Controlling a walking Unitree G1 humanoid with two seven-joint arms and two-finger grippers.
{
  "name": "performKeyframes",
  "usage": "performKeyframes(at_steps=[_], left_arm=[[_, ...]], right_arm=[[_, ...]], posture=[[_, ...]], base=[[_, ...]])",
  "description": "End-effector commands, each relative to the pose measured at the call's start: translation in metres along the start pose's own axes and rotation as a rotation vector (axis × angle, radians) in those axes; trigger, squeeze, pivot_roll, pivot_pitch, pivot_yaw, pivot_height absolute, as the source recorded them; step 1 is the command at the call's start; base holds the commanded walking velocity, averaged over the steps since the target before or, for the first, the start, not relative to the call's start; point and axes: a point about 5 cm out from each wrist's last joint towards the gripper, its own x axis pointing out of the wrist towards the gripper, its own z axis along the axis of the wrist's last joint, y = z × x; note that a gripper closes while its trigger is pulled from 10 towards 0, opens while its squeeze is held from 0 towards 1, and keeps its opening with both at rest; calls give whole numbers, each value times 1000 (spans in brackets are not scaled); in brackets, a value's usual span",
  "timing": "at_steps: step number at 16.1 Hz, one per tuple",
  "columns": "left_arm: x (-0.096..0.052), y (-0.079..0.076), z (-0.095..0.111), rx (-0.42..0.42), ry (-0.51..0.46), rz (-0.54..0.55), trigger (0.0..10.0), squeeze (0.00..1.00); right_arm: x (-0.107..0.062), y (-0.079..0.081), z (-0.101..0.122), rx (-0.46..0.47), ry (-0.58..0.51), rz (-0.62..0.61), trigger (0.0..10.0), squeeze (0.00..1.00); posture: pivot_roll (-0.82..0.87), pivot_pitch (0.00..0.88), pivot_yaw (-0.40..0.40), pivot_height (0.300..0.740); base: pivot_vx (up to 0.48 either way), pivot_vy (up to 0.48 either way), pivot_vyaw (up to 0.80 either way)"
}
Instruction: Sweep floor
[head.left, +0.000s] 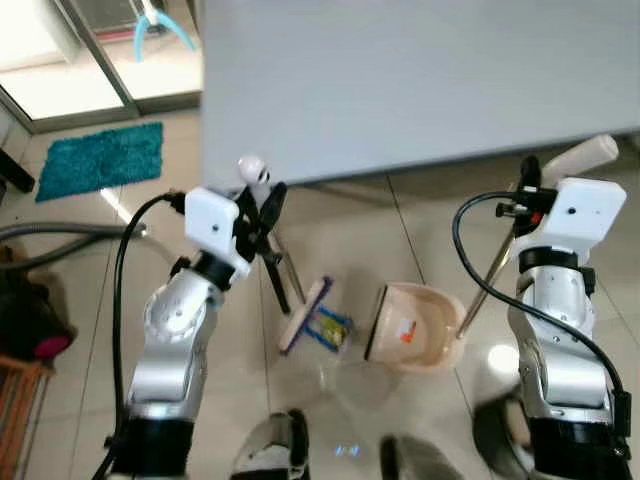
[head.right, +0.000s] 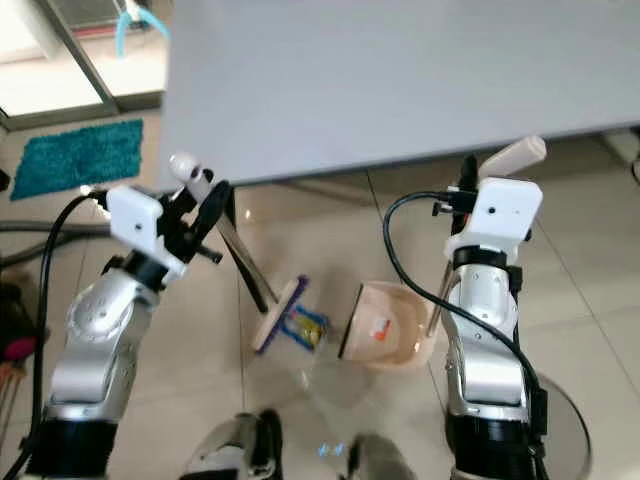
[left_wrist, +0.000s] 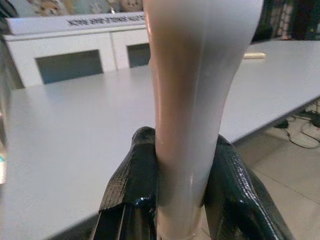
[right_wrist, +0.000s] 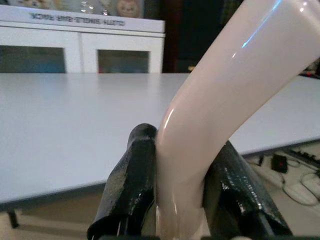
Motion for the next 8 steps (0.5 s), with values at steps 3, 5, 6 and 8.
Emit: performKeyframes(at_steps=[3,5,6,8], left_arm=[[-10,-2,2,27,4,-1,10000,0],[-14,-4,-2,32,37,-8,10000,0],[-18,-6,-6,31,60,-17,10000,0],[-23,-7,-10,46,77,-18,10000,0]], right_arm=[[-2,3,2,30,-18,26,10000,0],[-4,1,-2,32,-5,28,10000,0],[-5,1,-7,26,8,33,10000,0],[-7,3,-10,21,15,41,10000,0]], posture=[[40,147,71,740],[48,150,72,740],[50,158,72,740],[51,169,72,740]], base=[[320,0,325],[0,0,0],[0,0,0],[0,0,0]])
